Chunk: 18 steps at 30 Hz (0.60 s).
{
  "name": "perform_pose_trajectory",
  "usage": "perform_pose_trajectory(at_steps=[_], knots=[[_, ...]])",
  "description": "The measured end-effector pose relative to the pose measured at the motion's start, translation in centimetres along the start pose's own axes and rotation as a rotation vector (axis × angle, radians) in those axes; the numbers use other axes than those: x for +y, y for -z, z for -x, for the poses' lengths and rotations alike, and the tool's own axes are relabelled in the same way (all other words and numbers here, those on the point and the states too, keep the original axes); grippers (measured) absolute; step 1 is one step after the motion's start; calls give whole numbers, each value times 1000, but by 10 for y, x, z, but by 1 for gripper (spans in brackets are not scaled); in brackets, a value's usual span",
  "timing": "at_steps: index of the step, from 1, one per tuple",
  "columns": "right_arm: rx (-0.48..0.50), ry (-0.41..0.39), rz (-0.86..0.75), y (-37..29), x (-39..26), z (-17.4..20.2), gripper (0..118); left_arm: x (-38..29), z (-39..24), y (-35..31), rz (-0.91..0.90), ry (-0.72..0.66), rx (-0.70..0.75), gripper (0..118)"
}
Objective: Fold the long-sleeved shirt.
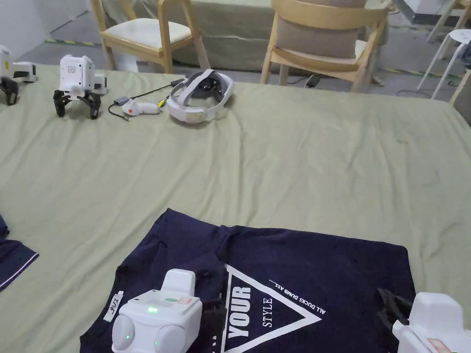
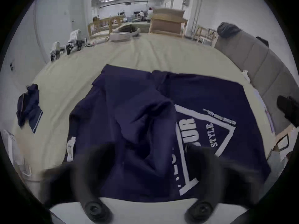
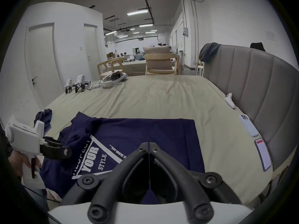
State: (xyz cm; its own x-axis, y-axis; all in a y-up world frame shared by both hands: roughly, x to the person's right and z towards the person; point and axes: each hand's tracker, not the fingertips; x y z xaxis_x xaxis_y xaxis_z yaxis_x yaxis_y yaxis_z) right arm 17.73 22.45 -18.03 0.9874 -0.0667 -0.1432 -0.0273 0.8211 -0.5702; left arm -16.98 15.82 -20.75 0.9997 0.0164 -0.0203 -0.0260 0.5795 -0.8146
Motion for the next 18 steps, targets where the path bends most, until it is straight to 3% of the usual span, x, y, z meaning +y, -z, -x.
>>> perform_pose_trajectory(at_steps=[1,3,7,9,10,12,13,14,15,17,18], knots=[[-1,-5,9,1,-1,-1,0,-1,0,-6,-44,16,0,111],[1,-11,21,2,-2,-5,0,2,0,-26,-81,25,-43,103],[-5,-8,-1,-2,2,-9,0,33,-1,-60,-244,26,19,106],[-21,-4,-38,-8,9,-10,0,49,-4,-73,-281,36,41,102],[-26,2,-55,-11,12,-11,0,55,-4,-78,-333,35,23,92],[-39,5,-64,-11,17,-16,0,67,-8,-78,-397,67,13,22],[-45,11,-60,-7,19,-21,1,71,-9,-74,-379,75,19,6],[-62,24,-52,-1,20,-27,12,73,-11,-68,-366,65,31,4],[-65,35,-43,7,22,-36,38,76,-12,-62,-369,58,12,4],[-53,66,10,30,28,-56,114,78,-13,-51,-337,53,-23,4],[-47,74,53,47,29,-67,117,77,-14,-46,-328,59,-12,4]])
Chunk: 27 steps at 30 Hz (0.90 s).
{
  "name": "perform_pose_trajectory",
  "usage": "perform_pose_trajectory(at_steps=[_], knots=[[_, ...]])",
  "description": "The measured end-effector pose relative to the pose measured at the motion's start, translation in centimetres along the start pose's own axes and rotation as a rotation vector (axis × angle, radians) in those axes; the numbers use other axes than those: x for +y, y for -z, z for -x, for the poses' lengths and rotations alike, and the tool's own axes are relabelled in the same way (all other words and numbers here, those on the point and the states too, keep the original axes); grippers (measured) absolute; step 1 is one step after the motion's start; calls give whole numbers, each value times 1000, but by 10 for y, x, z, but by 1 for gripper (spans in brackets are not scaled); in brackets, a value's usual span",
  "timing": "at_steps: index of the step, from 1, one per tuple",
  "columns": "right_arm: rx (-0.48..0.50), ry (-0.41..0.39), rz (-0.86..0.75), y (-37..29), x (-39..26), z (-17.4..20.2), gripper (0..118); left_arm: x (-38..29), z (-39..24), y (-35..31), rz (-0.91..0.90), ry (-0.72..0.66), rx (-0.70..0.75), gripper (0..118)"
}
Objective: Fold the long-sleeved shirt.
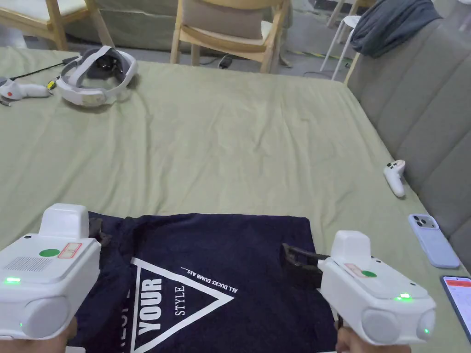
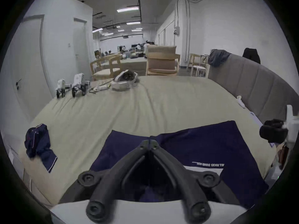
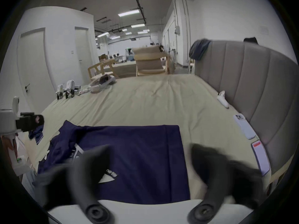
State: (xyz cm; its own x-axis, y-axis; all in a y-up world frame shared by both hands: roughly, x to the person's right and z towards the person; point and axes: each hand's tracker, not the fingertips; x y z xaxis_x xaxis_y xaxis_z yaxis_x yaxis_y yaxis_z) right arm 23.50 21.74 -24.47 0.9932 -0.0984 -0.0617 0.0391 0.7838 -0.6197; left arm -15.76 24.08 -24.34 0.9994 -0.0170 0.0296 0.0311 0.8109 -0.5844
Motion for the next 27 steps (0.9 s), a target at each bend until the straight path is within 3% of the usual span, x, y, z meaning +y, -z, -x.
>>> perform_pose_trajectory(at_steps=[6,7,9,11,13,14,16,17,18,19,20,21,27], knots=[[-49,16,136,121,36,-62,115,-17,8,26,81,-43,-18,4],[-19,14,180,140,40,-69,111,-20,9,30,97,-43,-14,4],[27,35,230,161,47,-71,89,-24,10,37,122,-47,-19,4],[1,6,247,180,47,-72,84,-28,12,46,146,-48,-16,4],[49,44,364,196,44,-74,50,-30,17,51,166,-57,-16,4],[66,53,381,199,41,-73,25,-30,20,54,177,-68,-20,4],[67,4,324,192,40,-62,6,-30,29,58,186,-73,-29,4],[59,11,323,188,41,-59,5,-29,35,60,189,-78,-23,8],[51,-1,313,186,42,-57,4,-25,43,63,192,-84,-26,22],[54,-6,306,182,41,-58,4,-18,54,69,194,-93,-37,47],[64,3,308,184,43,-61,4,-10,63,77,202,-101,-43,89],[60,3,304,183,43,-62,4,-1,74,88,226,-111,-49,110],[40,-15,301,175,43,-44,4,54,130,178,284,-200,-10,109]])
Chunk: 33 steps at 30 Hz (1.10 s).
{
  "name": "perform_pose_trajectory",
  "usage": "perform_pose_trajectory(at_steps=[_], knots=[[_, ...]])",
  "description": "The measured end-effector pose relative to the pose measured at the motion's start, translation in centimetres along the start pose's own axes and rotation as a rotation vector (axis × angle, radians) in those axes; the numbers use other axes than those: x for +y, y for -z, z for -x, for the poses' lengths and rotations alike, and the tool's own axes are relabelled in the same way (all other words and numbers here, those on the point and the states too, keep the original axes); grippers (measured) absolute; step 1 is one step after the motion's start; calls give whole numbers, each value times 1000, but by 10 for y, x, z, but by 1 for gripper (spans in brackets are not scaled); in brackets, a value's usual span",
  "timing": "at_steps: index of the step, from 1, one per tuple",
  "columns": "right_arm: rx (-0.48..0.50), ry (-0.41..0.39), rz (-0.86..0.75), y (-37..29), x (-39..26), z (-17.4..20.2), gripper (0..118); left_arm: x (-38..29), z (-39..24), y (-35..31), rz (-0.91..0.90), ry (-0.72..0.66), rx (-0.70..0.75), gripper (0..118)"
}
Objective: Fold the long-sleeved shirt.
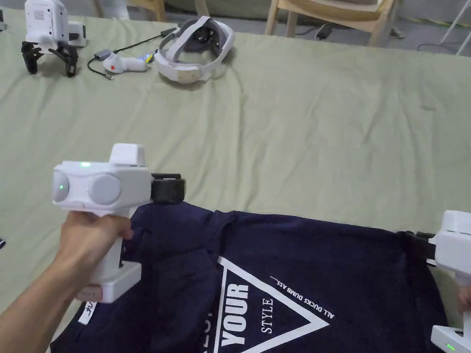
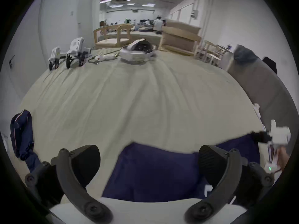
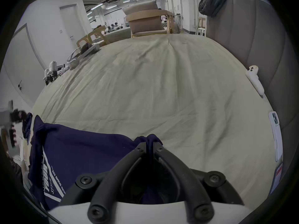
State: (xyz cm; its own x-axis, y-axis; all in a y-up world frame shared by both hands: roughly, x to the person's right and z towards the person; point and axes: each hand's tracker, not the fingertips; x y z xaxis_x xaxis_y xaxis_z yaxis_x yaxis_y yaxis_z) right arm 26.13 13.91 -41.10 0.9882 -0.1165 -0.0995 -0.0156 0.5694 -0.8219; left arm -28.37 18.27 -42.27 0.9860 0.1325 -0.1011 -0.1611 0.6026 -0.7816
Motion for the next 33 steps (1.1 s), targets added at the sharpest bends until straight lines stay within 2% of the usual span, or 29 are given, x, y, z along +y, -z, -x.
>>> perform_pose_trajectory(at_steps=[1,4,6,7,8,11,14,18,24,28,31,33], knots=[[3,4,7,3,3,-4,4,7,5,14,86,-5,-19,105],[6,36,7,3,3,-3,4,11,10,50,238,62,-84,78],[17,55,8,4,4,-9,4,2,11,58,344,88,-60,48],[17,52,6,2,5,-8,4,-3,14,55,327,73,-81,39],[17,51,3,-1,6,-7,4,-4,16,50,287,41,-100,18],[17,46,-15,-8,9,-9,4,-6,14,28,231,36,-109,14],[23,60,-64,-22,13,-8,4,-5,4,8,158,123,-83,14],[27,62,-121,-44,24,-6,3,9,-1,-16,109,76,-121,13],[11,95,-198,-64,47,-9,3,32,-7,-31,42,73,-83,13],[8,59,-230,-87,48,-5,3,31,-12,-47,9,80,-96,13],[17,38,-263,-119,27,-2,3,8,-9,-78,-51,89,-121,13],[30,26,-283,-142,5,0,3,-12,-2,-104,-95,44,-169,13]])
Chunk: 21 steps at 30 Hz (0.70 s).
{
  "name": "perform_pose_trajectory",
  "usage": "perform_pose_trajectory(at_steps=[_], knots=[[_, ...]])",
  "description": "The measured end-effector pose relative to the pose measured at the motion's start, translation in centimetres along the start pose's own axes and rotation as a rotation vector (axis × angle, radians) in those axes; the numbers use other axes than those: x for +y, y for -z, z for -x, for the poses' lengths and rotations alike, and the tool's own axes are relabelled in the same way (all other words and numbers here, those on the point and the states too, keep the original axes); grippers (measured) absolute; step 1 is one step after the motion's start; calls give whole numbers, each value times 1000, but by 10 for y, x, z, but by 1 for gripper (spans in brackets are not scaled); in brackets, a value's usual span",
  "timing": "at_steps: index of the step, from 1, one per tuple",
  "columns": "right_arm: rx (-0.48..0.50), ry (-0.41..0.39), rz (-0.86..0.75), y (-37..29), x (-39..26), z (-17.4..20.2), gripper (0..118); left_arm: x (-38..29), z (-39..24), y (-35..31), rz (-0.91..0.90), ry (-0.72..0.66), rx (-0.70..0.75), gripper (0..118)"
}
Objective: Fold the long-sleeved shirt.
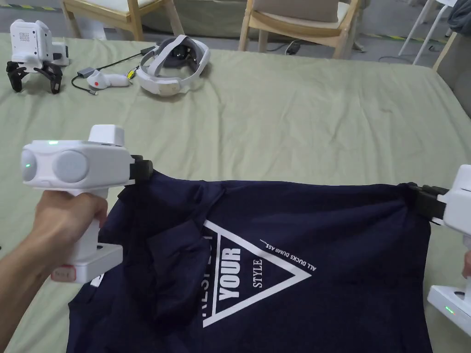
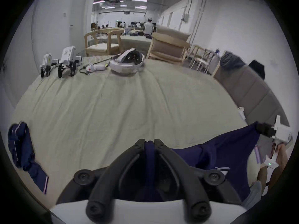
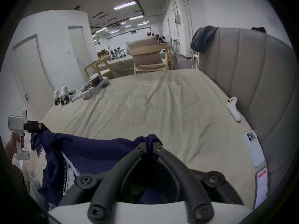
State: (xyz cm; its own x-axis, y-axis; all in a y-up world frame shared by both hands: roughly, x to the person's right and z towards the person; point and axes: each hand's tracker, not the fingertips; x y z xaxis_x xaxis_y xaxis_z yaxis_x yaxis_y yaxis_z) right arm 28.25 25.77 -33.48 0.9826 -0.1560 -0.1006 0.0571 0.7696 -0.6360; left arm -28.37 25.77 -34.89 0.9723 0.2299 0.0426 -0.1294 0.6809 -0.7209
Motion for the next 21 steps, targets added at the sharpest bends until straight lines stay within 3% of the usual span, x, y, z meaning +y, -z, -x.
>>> perform_pose_trajectory(at_steps=[4,9,14,15,20,21], knots=[[-5,-60,-30,-58,-33,8,3,-40,-10,-68,-71,67,-25,13],[21,-61,8,-125,-80,14,3,-95,-9,-134,-44,56,-32,13],[23,-133,230,-154,-141,23,3,-172,-3,-161,120,63,16,13],[11,-114,278,-156,-155,23,3,-187,-1,-163,167,34,25,13],[4,-111,539,-129,-207,18,3,-240,9,-144,390,56,83,13],[5,-145,548,-123,-212,22,3,-248,10,-135,396,64,109,13]])
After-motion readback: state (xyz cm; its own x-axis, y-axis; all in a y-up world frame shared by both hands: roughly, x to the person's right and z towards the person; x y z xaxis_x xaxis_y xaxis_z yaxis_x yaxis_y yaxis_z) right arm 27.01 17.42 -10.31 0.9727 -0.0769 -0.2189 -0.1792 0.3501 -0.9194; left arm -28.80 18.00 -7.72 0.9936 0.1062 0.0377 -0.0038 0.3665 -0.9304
